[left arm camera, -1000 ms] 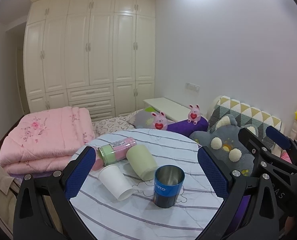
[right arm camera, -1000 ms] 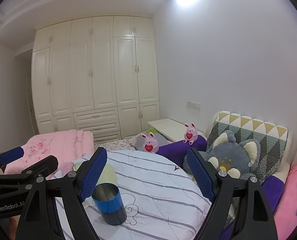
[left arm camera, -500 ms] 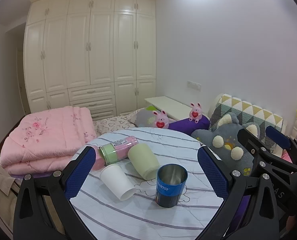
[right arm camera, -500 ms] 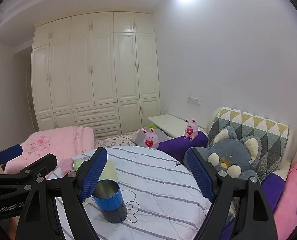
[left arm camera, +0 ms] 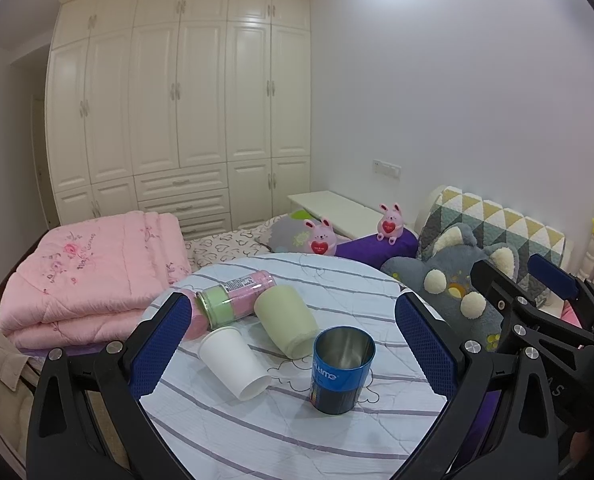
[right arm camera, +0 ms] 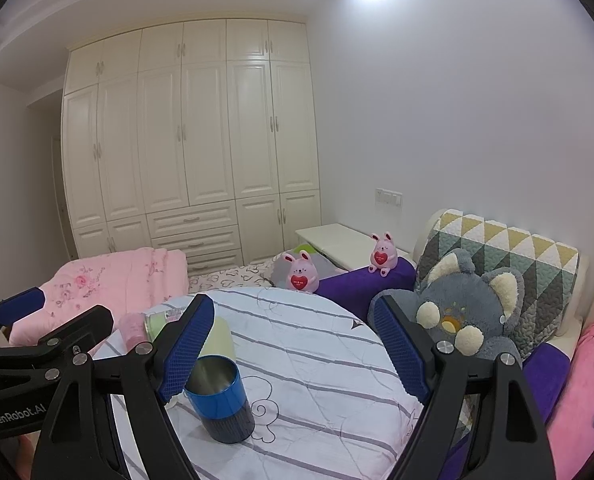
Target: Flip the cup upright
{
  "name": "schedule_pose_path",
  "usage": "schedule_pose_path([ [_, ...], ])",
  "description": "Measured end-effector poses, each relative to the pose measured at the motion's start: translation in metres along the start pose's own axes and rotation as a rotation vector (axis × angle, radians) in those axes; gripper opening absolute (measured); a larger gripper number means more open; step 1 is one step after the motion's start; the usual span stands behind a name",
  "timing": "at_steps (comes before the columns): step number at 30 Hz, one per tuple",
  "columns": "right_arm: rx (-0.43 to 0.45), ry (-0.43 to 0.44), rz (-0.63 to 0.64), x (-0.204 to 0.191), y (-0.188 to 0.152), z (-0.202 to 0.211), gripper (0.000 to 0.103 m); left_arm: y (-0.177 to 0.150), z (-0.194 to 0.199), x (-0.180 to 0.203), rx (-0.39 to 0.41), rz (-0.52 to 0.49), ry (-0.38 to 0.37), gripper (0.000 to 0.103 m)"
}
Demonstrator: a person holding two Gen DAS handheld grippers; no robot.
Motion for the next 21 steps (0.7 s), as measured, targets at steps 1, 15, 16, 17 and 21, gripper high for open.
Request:
schedule_pose_path([
  [1,0.0,0.001,0.001,0.0,0.0,-0.001,0.083,0.0,0.0,0.0,0.001,-0.001,0.001,0.103],
  [15,-0.024,0.015,-0.01,-0.001,-0.004,-0.01,0.083,0.0,-0.001,0.0,-0.005,0.001,0.004,0.103],
  [16,-0.028,0.016,-0.011,-0.001,-0.005,-0.011,0.083,0.0,-0.002,-0.001,-0.007,0.004,0.003,0.103],
  [17,-0.033,0.019,-0.014,-0.001,-0.006,-0.012,0.083,0.0,-0.003,-0.001,-0.008,0.005,0.004,0.103],
  [21,-0.047,0.027,-0.017,-0.002,-0.01,-0.017,0.083,0.0,-0.006,-0.003,-0.018,0.018,0.004,0.103],
])
Point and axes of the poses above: each gripper's, at about its wrist camera, not at the fingertips, and z roughly against the way its jaws point, x to its right, y to its top, the point moved 10 cm from there along -z, roughly the way its jaws point, and after that the axes turned 11 degrees about z, right-handed, at the moved point
